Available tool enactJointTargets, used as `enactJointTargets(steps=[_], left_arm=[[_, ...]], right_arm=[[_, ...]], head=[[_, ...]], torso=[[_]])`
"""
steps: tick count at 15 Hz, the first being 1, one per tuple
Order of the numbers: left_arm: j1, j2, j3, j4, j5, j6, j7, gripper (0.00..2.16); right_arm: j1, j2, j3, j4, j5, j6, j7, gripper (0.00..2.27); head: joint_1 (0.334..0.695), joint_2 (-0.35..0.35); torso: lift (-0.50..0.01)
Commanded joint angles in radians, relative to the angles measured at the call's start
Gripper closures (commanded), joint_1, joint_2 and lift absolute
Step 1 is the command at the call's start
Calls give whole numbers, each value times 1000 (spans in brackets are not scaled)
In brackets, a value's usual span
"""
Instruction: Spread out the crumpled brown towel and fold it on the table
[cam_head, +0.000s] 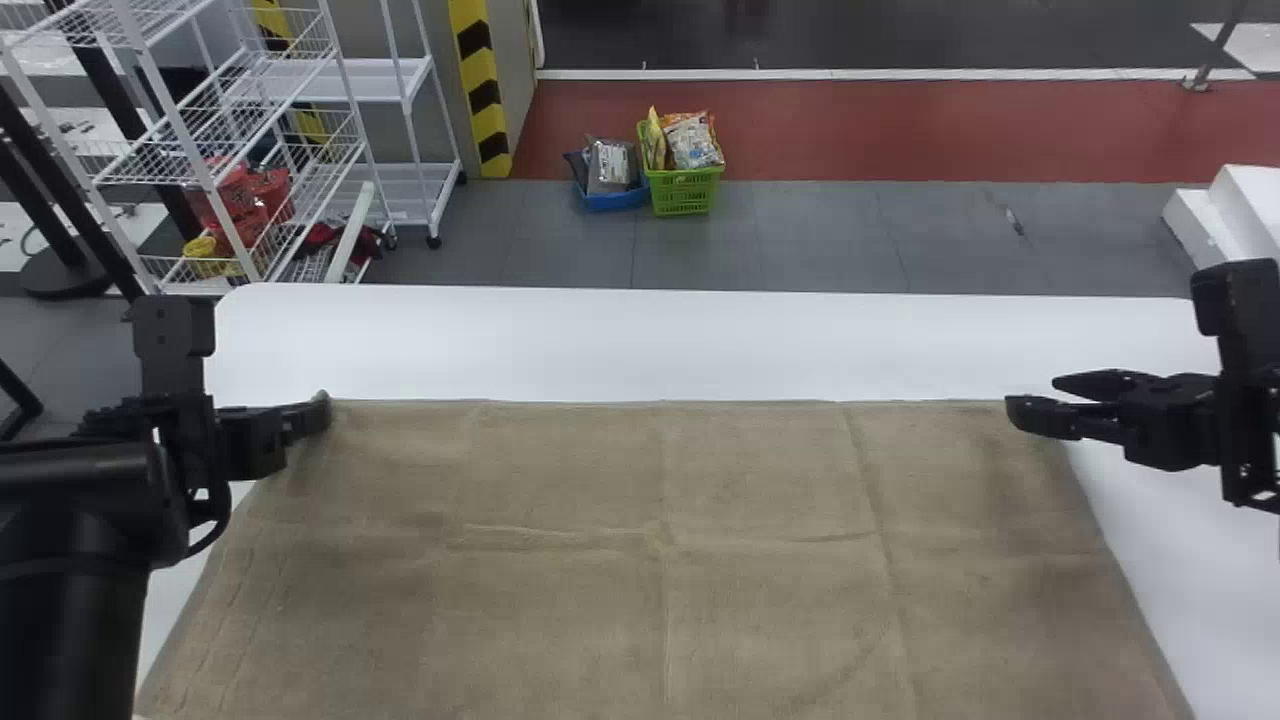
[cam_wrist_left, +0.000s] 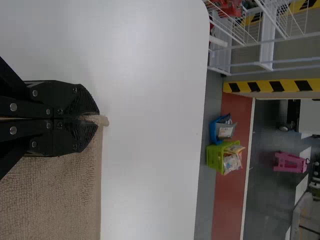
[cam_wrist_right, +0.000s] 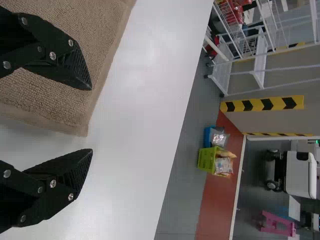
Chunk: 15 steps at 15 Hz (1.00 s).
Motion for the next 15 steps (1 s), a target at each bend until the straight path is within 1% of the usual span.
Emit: enactJointTargets(steps=[1,6,9,10,12,13,14,15], left_arm=[[0,2,1,-4,0,0,-3,1180],[0,0,0,-4,0,0,-4,1183],[0,0,-2,-4,0,0,-4,1183],[0,0,-2,-4,0,0,-4,1183],[-1,0,0,-4,0,0,-4,1183],[-1,0,1,-4,0,0,-4,1183],[0,2,1,-4,0,0,-4,1183],[0,2,1,-4,0,0,-4,1183]], right_arm=[[-17,0,1,16,17,16,-1,475],[-42,-1,1,79,57,10,-6,475],[-42,-1,1,91,57,1,-6,475],[-42,-1,3,91,57,4,1,610],[-42,0,11,91,63,4,2,650],[-42,0,11,91,62,4,4,758],[-42,0,11,91,63,7,8,991],[-42,-1,11,90,63,10,14,1143]], head=[[695,50],[695,43],[695,39],[695,39],[695,41],[695,42],[695,43],[695,45]], torso=[[-127],[-127],[-127],[-127],[-127],[-127],[-127],[-127]])
